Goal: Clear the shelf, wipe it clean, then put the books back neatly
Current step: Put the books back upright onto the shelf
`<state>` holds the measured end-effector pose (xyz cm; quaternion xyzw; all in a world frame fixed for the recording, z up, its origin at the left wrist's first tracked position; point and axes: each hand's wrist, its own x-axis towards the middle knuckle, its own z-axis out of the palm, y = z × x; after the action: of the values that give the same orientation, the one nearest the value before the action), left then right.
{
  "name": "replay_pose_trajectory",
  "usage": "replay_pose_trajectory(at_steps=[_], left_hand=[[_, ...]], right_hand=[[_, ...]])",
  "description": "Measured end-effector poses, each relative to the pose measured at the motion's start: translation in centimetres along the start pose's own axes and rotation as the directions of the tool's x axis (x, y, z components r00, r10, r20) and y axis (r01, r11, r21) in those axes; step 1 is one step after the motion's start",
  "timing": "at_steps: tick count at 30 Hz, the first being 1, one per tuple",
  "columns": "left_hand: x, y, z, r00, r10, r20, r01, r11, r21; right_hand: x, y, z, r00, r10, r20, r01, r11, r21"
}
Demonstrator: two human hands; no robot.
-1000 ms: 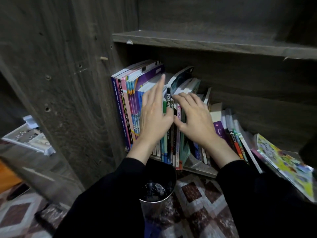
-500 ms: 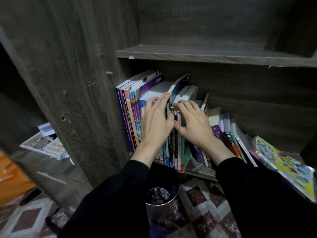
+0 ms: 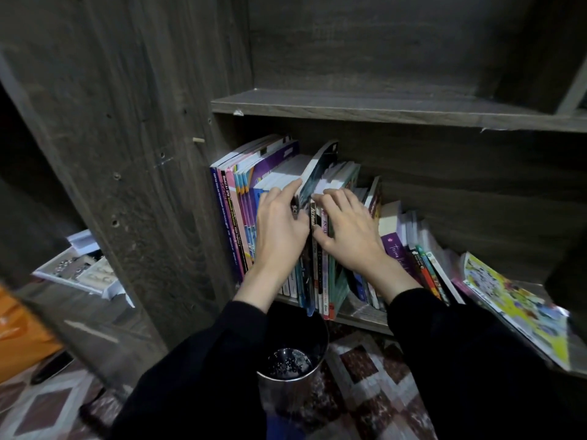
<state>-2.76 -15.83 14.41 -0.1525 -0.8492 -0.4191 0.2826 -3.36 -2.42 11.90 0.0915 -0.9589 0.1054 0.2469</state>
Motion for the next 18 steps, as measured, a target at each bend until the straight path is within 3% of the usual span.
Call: replay_pose_trajectory(at_steps=[6, 12, 18], left_hand=[[-2.8, -1.3, -0.3, 0.99, 0.051, -0.134, -0.056, 0.998, -0.036], [-3.0, -1.1, 0.4, 0.997, -0.05, 0.059, 0.056, 0.994, -0.094], [-5.3, -1.1, -2.8, 1.0, -0.03, -0.011, 0.029, 0.998, -0.054]], right_hand=[[0.1, -0.2, 0.0, 1.0, -0.006, -0.005, 0.006, 1.0, 0.003], [0.1, -0.2, -0.1, 1.0, -0.008, 0.008, 0.008, 1.0, -0.023], [0.1, -0.2, 0.1, 1.0, -0.006, -0.004, 0.006, 0.998, -0.056]])
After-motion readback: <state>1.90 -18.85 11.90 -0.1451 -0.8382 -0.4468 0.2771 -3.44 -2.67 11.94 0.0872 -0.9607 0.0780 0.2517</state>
